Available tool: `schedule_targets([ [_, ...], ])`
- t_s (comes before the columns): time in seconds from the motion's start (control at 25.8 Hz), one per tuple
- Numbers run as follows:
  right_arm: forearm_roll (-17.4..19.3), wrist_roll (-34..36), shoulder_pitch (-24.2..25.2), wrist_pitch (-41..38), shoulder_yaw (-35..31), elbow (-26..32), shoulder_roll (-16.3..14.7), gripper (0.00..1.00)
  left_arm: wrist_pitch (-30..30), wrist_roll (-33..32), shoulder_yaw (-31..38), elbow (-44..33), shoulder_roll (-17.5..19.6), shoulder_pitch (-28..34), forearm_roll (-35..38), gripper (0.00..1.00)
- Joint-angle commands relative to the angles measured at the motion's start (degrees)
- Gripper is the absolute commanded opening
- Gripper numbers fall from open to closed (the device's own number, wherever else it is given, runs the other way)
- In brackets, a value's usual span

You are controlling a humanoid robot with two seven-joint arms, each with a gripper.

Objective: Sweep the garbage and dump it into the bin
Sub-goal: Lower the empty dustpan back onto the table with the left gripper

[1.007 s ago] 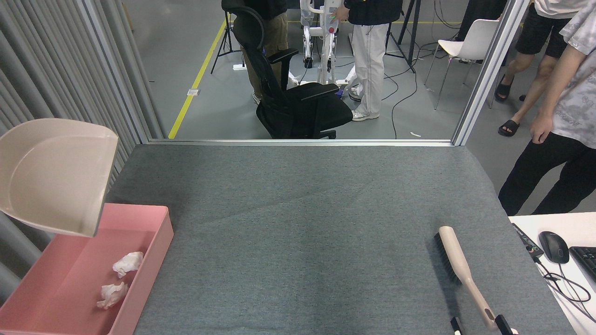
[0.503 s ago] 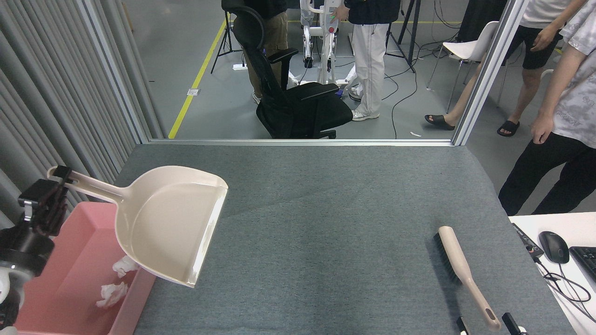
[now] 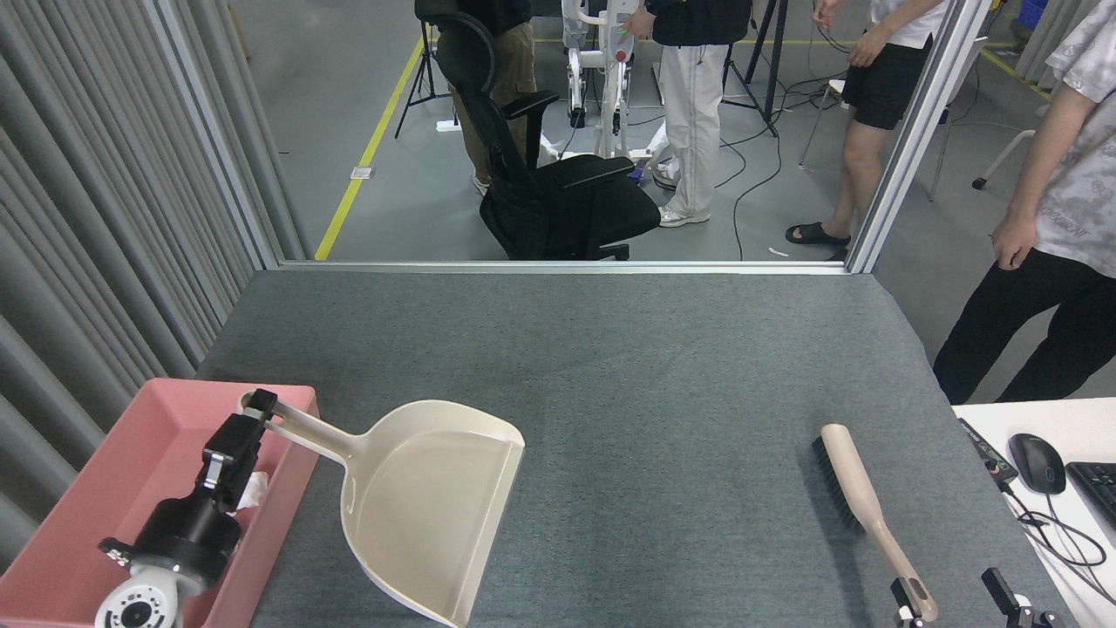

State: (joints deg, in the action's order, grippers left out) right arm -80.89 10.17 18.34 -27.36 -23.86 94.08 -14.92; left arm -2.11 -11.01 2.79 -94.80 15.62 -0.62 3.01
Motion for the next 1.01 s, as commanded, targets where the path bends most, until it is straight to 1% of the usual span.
schedule_targets([
  [0.0,0.0,0.2,-0.1,0.2,0.0,0.1,-0.2,0.99,0.4,0.1,-0.2,-0.9,-6.4,2.2,4.6,0.01],
  [0.15,0.1,0.1,-0.1,0.1,0.0,0.1,-0.4,0.99,0.8,0.8,-0.2,-0.9,-12.7,2.5,13.7,0.01],
  [0.27,0.1,0.0,-0.1,0.2,-0.1,0.5,-0.4,0.99,3.2,1.2,-0.3,-0.9,-18.3,2.3,20.3,0.01],
  [0.35,0.2,-0.2,-0.1,0.3,-0.5,0.8,-0.3,0.99,3.9,1.4,-0.3,-0.8,-20.7,1.9,22.9,0.01],
  [0.54,0.2,-0.8,-0.9,0.7,-0.7,1.3,0.8,0.99,4.2,4.4,-1.6,1.5,-21.0,1.7,25.5,0.01],
  [0.66,0.3,-2.6,-1.9,1.2,-0.7,1.5,1.6,0.99,2.8,5.5,-1.8,3.0,-21.0,1.7,29.2,0.01],
  [0.74,0.3,-2.7,-2.2,1.2,-0.6,1.6,2.1,0.99,0.8,6.5,-2.6,4.6,-21.0,1.7,31.7,0.01],
  [0.89,0.3,-2.7,-2.2,1.2,-0.6,1.6,1.9,0.99,-1.4,7.5,-2.9,6.0,-20.9,1.9,36.9,0.01],
  [0.97,0.3,-2.7,-2.2,1.1,-0.6,1.6,1.8,0.99,-2.4,9.3,-2.9,6.9,-20.9,1.9,39.7,0.01],
])
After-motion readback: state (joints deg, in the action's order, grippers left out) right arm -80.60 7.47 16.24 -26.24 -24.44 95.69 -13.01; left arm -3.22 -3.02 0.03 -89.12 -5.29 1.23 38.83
